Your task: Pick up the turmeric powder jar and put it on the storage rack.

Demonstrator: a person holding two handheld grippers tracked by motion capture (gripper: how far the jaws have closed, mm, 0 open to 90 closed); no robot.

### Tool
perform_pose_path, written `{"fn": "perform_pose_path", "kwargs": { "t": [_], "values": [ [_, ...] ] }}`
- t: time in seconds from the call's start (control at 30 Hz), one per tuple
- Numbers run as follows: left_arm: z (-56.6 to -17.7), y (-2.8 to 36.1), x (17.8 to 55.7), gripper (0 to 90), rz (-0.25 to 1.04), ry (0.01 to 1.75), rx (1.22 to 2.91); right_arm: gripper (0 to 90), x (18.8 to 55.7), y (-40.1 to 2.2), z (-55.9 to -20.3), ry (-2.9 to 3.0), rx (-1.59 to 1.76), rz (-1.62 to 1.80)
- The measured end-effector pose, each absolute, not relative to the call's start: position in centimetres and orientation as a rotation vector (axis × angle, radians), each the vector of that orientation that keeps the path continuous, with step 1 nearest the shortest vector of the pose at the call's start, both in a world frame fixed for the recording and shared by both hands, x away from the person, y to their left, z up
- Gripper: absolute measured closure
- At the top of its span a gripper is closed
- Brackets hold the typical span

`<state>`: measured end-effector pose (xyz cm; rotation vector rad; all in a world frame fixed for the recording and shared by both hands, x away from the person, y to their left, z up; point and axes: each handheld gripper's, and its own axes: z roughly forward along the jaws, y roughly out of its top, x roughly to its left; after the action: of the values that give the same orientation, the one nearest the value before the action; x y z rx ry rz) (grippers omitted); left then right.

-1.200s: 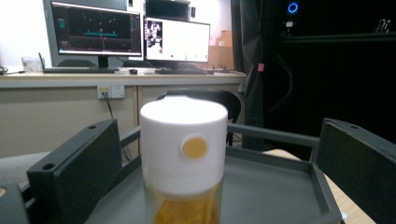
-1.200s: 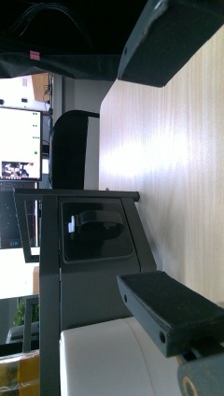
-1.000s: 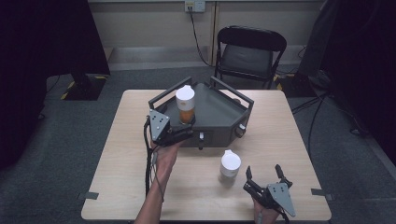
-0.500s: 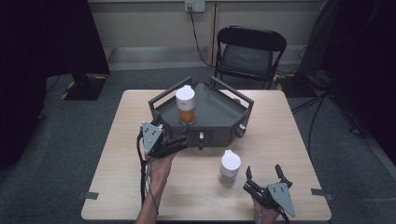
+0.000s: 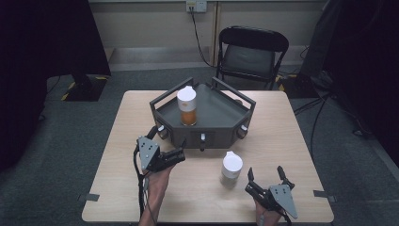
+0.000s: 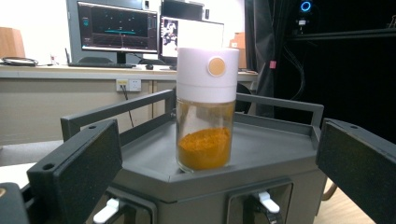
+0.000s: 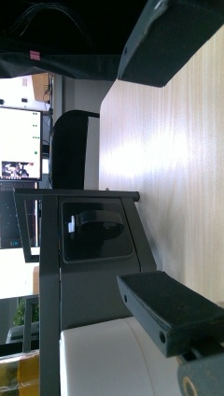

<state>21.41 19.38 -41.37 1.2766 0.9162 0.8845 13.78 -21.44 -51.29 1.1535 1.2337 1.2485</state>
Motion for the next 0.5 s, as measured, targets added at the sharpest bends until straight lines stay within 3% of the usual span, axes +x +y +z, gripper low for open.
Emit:
{"fn": "perform_pose_path", "kwargs": {
  "t": [0.5],
  "values": [
    [-44.0,20.1,18.3,0.0,0.95,0.95,1.243,2.2,13.8,-21.5,-51.3,1.235,1.152,1.25]
  ]
}}
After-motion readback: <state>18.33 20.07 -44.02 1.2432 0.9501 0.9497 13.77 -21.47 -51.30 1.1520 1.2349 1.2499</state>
